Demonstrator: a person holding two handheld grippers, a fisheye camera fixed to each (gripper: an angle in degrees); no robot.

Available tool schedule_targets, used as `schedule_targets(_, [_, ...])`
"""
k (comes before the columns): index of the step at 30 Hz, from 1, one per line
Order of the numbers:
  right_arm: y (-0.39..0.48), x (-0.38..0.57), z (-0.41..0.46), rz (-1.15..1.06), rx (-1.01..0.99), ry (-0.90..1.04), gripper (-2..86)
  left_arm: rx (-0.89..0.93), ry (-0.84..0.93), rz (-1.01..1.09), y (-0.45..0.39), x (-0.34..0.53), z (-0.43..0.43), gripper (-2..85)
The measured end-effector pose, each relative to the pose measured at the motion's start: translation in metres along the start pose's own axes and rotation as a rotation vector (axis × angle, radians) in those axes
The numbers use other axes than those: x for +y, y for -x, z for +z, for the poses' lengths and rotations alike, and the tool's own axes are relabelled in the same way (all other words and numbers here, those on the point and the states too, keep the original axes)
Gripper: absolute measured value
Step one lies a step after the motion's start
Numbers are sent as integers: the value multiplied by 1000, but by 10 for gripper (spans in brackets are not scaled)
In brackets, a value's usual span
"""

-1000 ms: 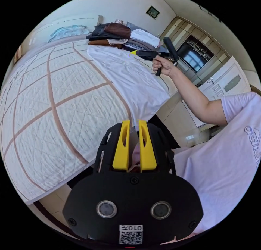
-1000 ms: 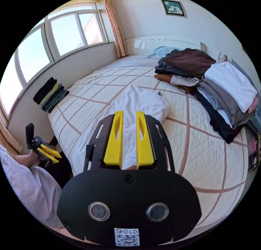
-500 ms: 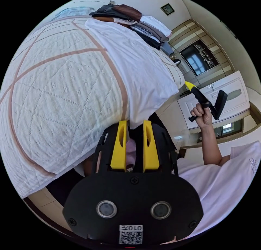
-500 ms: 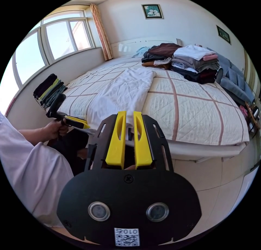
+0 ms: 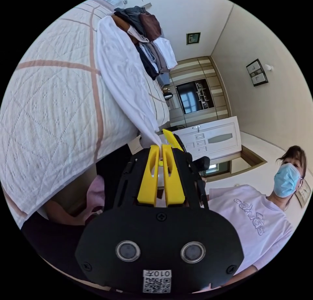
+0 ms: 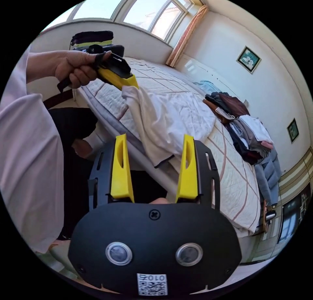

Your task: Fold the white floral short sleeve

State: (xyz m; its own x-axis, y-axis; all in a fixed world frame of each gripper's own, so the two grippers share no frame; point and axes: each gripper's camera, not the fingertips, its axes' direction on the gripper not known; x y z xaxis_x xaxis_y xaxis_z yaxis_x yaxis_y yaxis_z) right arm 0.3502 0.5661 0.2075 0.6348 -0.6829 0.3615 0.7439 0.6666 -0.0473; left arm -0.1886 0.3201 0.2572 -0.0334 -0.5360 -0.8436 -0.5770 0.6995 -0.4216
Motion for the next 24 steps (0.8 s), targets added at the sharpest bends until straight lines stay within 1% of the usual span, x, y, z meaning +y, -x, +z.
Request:
schedule_targets(4, [21, 1, 5, 4, 170, -25, 211, 61, -27, -18, -8, -11, -12, 3])
schedule_targets(10, [38, 2, 26, 72, 319, 3, 194, 87, -55, -35, -13, -16, -22, 3])
schedule_targets(13, [27, 8, 24, 129, 316, -9, 147, 78, -66, -33, -15, -18, -31, 3])
schedule_targets(16, [17, 7, 8, 112, 318, -73, 69, 71, -69, -21, -17, -21, -38, 3])
schedule_targets(18, [8, 5, 5, 87, 354, -74, 44, 73, -74, -11, -18, -22, -43, 3])
schedule_targets(21, [-13, -4, 1, 33, 264, -53, 29, 41, -75, 17, -23, -25, -54, 3])
schedule_targets(23, [-36, -18, -6, 2, 117, -35, 23, 43, -83, 30, -26, -27, -62, 3])
schedule_targets(24, [-42, -22, -9, -8, 80, -30, 22, 48, -93, 43, -28, -28, -69, 3])
